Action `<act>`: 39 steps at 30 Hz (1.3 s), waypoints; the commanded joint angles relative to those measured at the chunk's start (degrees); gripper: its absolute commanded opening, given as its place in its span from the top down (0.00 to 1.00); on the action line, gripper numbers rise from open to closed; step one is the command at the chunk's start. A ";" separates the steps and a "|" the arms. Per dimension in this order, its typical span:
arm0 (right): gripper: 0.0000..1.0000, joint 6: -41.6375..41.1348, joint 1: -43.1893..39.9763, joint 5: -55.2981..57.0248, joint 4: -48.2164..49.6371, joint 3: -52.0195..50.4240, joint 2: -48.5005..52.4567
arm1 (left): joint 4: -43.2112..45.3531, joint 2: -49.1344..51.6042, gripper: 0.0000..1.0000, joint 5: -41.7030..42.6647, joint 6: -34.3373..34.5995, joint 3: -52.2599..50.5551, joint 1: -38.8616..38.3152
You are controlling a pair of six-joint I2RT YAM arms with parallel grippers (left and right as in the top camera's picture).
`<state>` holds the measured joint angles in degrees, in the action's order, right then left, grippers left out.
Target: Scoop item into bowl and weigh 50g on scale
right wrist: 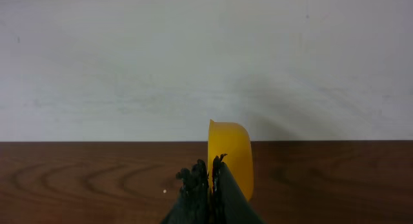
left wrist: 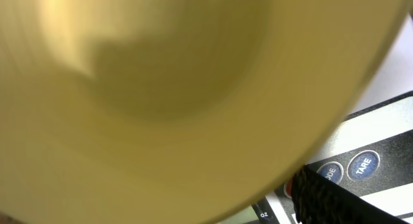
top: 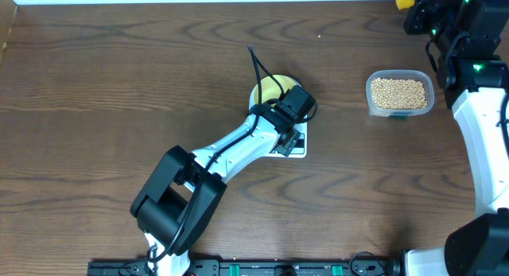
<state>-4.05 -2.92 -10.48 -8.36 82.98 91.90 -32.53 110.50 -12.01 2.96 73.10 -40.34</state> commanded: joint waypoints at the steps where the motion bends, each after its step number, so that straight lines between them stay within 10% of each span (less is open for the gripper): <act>1: 0.99 0.04 0.35 0.44 -0.26 0.59 0.28 | 0.07 1.07 0.16 -1.14 -0.31 -0.57 0.15; 39: 0.99 0.04 0.35 0.42 -0.02 0.57 0.28 | -0.59 2.97 0.16 -0.68 -0.33 -0.90 0.13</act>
<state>-4.05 -2.92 -10.48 -8.54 82.98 91.90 -32.97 110.85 -11.97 2.96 73.10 -40.34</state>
